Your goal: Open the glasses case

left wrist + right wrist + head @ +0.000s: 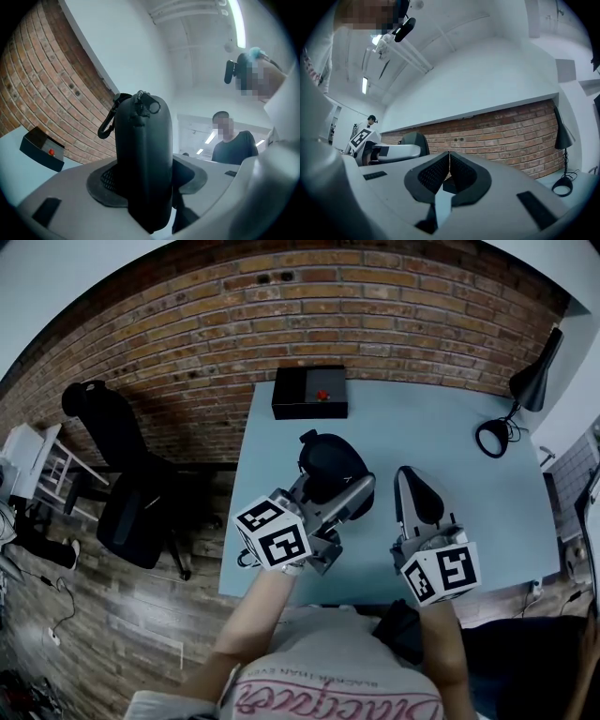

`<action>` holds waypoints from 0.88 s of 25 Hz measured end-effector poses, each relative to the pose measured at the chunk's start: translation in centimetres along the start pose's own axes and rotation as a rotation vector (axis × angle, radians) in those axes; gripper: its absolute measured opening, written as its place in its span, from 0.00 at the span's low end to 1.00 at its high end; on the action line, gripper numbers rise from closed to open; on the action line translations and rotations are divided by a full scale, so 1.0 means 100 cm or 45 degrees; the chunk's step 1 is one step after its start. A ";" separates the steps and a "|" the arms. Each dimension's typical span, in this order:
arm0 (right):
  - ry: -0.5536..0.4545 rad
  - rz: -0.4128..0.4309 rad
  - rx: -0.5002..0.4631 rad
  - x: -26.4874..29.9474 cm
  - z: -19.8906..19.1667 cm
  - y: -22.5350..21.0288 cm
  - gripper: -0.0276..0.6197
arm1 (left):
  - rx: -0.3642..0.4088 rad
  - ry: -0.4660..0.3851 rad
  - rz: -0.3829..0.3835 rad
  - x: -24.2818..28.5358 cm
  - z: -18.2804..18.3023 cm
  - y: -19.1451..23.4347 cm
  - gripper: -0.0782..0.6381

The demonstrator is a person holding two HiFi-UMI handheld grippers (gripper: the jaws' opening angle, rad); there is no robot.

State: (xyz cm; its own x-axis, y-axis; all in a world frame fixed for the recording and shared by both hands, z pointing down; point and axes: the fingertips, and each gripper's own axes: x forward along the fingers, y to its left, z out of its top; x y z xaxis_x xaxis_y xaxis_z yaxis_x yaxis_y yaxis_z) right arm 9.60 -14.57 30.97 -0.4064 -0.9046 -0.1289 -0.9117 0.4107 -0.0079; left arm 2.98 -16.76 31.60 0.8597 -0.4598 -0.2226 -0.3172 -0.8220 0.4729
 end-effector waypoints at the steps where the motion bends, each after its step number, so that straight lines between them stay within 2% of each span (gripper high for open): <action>1: 0.000 0.006 0.008 -0.001 -0.001 0.002 0.07 | 0.005 -0.001 -0.019 -0.001 -0.001 -0.002 0.47; 5: 0.019 0.072 0.054 -0.005 -0.006 0.010 0.07 | -0.032 -0.026 -0.138 -0.005 -0.001 -0.013 0.47; 10: 0.060 0.298 0.266 -0.015 -0.008 0.023 0.08 | -0.157 -0.013 -0.472 -0.012 0.007 -0.037 0.47; 11: 0.063 0.353 0.301 -0.017 -0.007 0.028 0.13 | -0.165 -0.001 -0.510 -0.013 0.007 -0.039 0.47; 12: 0.069 0.406 0.337 -0.019 -0.007 0.034 0.21 | -0.170 0.007 -0.543 -0.013 0.008 -0.040 0.47; 16: 0.079 0.552 0.440 -0.026 -0.004 0.046 0.23 | -0.222 0.030 -0.736 -0.017 0.009 -0.048 0.47; 19: 0.095 0.602 0.431 -0.030 -0.005 0.050 0.23 | -0.269 0.050 -0.841 -0.016 0.007 -0.052 0.47; 22: 0.124 0.603 0.379 -0.030 -0.011 0.051 0.23 | -0.292 0.046 -0.856 -0.012 0.006 -0.052 0.47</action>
State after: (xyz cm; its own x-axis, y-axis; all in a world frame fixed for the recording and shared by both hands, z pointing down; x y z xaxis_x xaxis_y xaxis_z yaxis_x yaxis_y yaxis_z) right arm 6.13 -9.85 32.39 -0.7832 -0.6145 -0.0948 -0.5781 0.7758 -0.2528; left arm 3.36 -12.09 28.88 0.8535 0.1365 -0.5029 0.3754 -0.8305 0.4116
